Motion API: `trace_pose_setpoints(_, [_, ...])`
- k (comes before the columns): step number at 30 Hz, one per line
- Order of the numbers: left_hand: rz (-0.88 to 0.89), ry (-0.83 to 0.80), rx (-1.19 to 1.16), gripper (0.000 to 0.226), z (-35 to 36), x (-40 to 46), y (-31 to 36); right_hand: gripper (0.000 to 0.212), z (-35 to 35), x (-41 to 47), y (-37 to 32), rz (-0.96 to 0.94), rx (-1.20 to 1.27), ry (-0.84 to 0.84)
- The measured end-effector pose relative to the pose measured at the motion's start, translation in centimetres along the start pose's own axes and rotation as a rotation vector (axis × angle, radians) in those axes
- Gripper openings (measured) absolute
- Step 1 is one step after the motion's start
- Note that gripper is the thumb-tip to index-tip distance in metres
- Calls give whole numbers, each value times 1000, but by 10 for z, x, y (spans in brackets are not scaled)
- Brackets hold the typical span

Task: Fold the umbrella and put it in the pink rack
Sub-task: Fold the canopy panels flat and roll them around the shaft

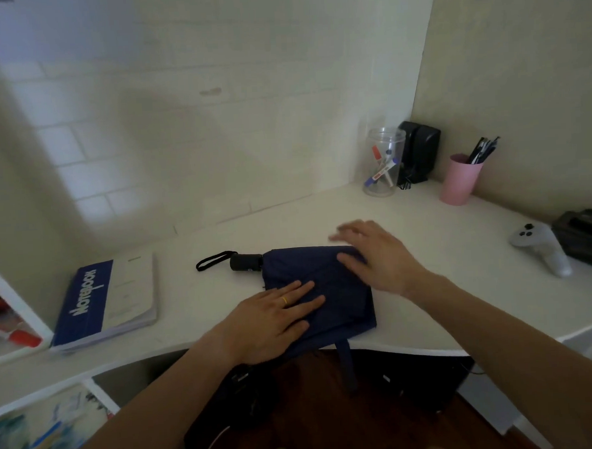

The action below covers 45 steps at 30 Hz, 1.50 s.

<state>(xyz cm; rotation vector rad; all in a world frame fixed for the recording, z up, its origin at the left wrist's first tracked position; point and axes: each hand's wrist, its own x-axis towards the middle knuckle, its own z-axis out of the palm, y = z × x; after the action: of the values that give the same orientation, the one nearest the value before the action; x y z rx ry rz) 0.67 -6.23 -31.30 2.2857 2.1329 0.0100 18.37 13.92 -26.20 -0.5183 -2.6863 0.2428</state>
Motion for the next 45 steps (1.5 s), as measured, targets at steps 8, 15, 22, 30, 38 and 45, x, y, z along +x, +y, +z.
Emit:
trace_pose_setpoints(8, [-13, 49, 6, 56, -5, 2, 3, 16, 1, 50, 12, 87, 178, -206])
trace_pose_setpoints(15, [-18, 75, -12, 57, 1, 1, 0, 18, -3, 28, 2, -9, 417, -113])
trace_pose_setpoints(22, [-18, 78, -20, 56, 5, 0, 1, 65, -2, 45, 3, 308, 466, -440])
trace_pose_setpoints(30, [-20, 69, -57, 56, 4, 2, -3, 16, 12, 41, -6, -17, 8, -154])
trace_pose_setpoints(38, [-65, 224, -317, 54, -5, 0, 6, 13, 41, 9, -8, -422, -193, 193])
trace_pose_setpoints(45, [-301, 391, -89, 48, -4, 9, -3, 25, 26, -3, -4, -333, -113, 41])
